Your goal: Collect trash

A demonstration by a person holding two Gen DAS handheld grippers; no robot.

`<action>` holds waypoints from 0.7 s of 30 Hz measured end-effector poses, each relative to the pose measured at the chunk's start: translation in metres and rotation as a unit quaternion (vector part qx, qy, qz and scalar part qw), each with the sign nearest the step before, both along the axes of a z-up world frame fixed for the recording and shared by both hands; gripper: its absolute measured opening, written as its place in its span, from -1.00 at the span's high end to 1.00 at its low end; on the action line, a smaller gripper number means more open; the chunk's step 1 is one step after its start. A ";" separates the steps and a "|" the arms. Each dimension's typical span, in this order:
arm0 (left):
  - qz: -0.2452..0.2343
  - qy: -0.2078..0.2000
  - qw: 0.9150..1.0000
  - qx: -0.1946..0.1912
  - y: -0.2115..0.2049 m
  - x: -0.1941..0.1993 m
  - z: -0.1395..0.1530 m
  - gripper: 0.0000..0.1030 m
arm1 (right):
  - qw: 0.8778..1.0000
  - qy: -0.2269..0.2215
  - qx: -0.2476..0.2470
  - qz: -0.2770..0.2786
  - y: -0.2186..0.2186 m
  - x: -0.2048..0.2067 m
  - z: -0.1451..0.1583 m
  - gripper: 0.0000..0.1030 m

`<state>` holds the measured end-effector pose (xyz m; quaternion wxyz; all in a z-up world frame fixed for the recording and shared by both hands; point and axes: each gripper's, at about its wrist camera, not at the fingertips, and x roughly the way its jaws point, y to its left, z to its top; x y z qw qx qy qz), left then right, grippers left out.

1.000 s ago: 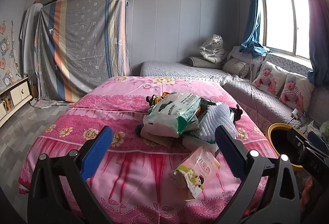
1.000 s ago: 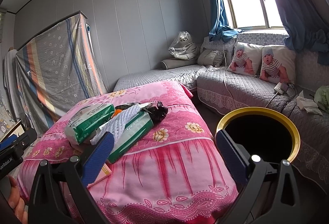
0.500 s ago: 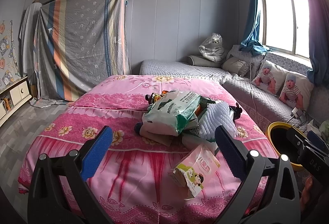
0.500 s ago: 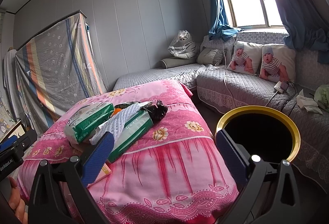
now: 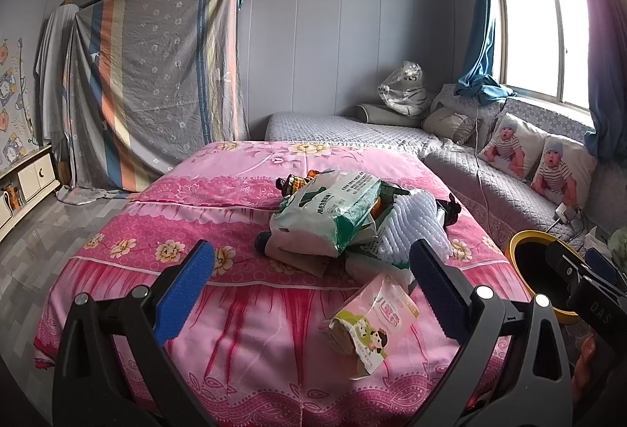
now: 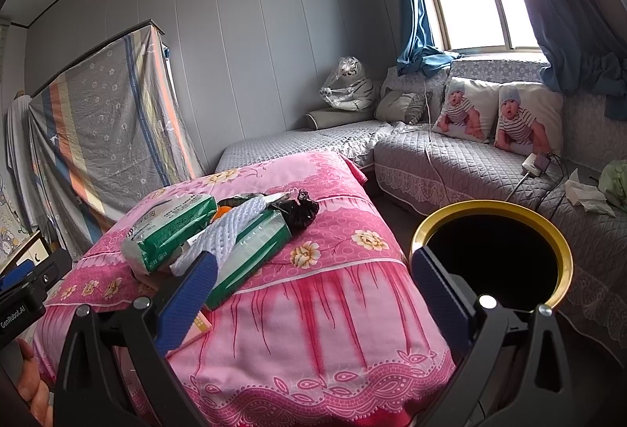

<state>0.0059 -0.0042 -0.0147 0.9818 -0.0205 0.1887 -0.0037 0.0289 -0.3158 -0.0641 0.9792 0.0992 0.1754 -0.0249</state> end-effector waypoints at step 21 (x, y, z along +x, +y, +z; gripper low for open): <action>-0.012 0.003 1.000 0.000 0.001 0.001 0.002 -0.84 | 1.000 0.001 0.003 -0.003 0.000 0.000 -0.003 -0.87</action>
